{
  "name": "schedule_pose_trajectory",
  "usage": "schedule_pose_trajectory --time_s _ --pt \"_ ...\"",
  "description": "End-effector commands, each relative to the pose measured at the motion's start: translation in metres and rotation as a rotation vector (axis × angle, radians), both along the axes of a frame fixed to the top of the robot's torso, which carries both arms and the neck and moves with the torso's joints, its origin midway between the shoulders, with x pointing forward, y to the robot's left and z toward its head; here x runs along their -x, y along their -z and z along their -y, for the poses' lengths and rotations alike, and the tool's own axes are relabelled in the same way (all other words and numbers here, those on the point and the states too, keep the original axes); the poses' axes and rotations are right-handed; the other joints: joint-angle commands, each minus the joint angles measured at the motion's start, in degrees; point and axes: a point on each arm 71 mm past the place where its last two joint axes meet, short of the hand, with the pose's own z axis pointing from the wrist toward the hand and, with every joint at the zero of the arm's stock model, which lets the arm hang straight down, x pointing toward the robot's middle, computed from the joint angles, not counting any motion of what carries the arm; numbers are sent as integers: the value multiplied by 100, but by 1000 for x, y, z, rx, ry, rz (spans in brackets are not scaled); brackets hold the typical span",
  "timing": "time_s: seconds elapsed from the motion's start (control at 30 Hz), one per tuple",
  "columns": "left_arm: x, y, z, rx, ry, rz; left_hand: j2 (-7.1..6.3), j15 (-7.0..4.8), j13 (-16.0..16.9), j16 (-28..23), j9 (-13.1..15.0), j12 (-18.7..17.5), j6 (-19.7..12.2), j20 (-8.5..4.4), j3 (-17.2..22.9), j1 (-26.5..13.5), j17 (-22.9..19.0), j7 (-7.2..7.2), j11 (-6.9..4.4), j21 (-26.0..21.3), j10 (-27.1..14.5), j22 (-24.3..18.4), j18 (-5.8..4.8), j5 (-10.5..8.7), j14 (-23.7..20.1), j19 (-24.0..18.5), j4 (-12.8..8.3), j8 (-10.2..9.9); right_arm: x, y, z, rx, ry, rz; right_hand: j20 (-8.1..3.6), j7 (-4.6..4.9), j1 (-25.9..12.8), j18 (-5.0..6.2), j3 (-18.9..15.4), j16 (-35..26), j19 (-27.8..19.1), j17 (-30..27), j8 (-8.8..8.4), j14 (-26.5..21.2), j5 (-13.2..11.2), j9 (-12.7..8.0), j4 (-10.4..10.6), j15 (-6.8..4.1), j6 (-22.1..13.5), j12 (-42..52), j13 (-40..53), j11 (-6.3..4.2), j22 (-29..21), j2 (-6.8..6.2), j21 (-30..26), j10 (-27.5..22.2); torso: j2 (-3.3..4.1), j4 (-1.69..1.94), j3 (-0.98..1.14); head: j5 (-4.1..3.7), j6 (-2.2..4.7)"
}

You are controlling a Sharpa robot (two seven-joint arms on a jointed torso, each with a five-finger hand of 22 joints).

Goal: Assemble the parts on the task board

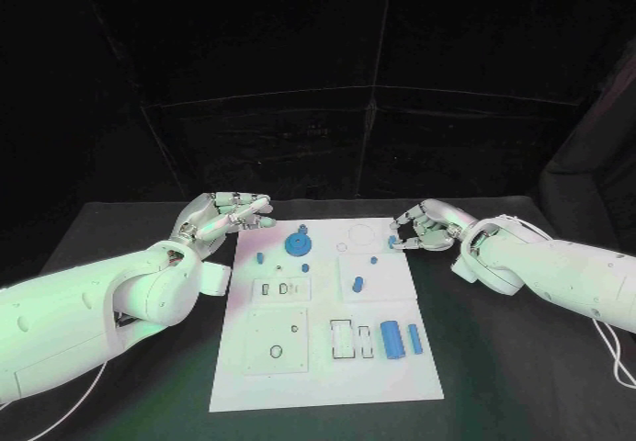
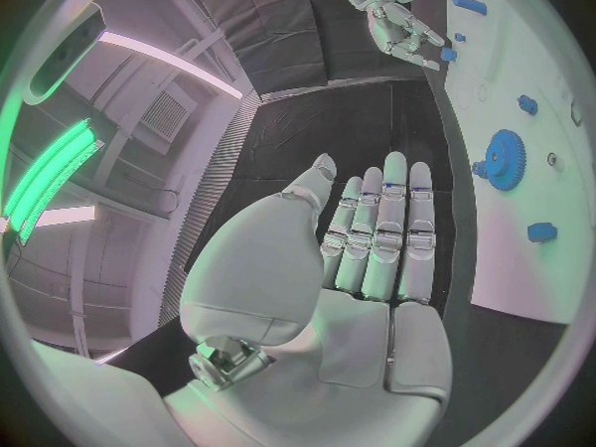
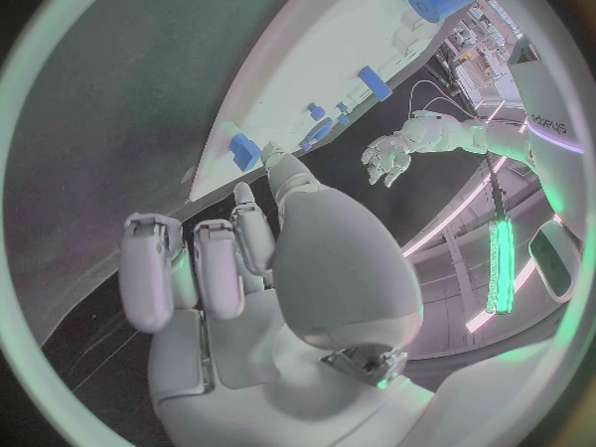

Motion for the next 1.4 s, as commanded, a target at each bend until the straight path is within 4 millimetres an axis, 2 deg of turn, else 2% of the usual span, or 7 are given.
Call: schedule_pose_trajectory --time_s 0.03,0.4,0.67,0.93,1.2,1.3,1.4 --pt "0 -1 1 8 10 10 10 18 -6 -3 -1 -25 51 8 -14 -43 10 3 19 -27 41 -4 89 14 35 33 -28 -18 -1 1 -1 10 -19 -12 -23 8 46 16 -10 5 -12 365 -21 356 -29 -8 -15 -5 -16 5 -5 -5 512 -1 -26 -6 -2 6 -9 -3 -10" --pt "0 -1 2 7 9 9 10 18 -6 -3 -1 -25 51 8 -14 -43 10 3 19 -27 41 -4 89 14 35 33 -28 -18 -3 8 -3 28 -18 -37 -23 -6 58 11 -23 17 7 397 27 363 -119 8 -31 -9 75 33 20 -16 536 91 -18 15 -2 -1 -3 -15 -12" --pt "0 -1 1 6 8 8 9 20 -8 -11 -2 -31 49 8 -13 -46 10 7 21 -32 40 -6 88 14 31 31 -31 -22 -5 12 -5 35 -18 -48 -40 -34 125 4 39 27 31 428 95 370 -417 19 -102 -30 278 66 52 -42 568 265 -6 38 -5 5 -4 -10 -20" --pt "0 -1 1 6 7 8 9 20 -8 -11 -2 -31 49 8 -13 -46 10 7 21 -32 40 -6 88 14 31 31 -31 -22 -5 15 -7 51 -21 -52 -53 -60 149 -3 84 39 53 460 139 377 -511 23 -149 -47 428 111 94 -65 599 322 5 69 -6 0 -2 -5 -30" --pt "1 -1 1 5 7 6 9 21 -8 -15 -3 -35 48 9 -12 -48 10 9 22 -34 39 -7 88 14 29 30 -33 -24 -4 15 -7 48 -17 -36 -117 -197 122 -12 199 53 88 499 301 386 -553 58 -162 -131 860 165 148 -176 647 488 25 112 -4 2 -1 -6 -31" --pt "1 -1 1 5 7 6 8 22 -9 -20 -4 -38 46 9 -11 -49 11 11 24 -37 37 -8 87 14 27 29 -36 -27 -4 12 -7 35 -12 0 -175 -285 207 -38 341 93 168 589 385 406 -744 73 -223 -197 1057 228 209 -254 758 627 70 164 -7 3 0 -11 -30" --pt "1 -1 1 5 8 5 8 22 -9 -20 -4 -38 46 9 -11 -49 11 11 24 -37 37 -8 87 14 27 29 -36 -27 -4 8 -7 15 3 52 -215 -321 252 -60 464 126 234 663 411 423 -816 70 -268 -232 1126 283 265 -288 849 731 107 212 -9 5 -4 -14 -33"
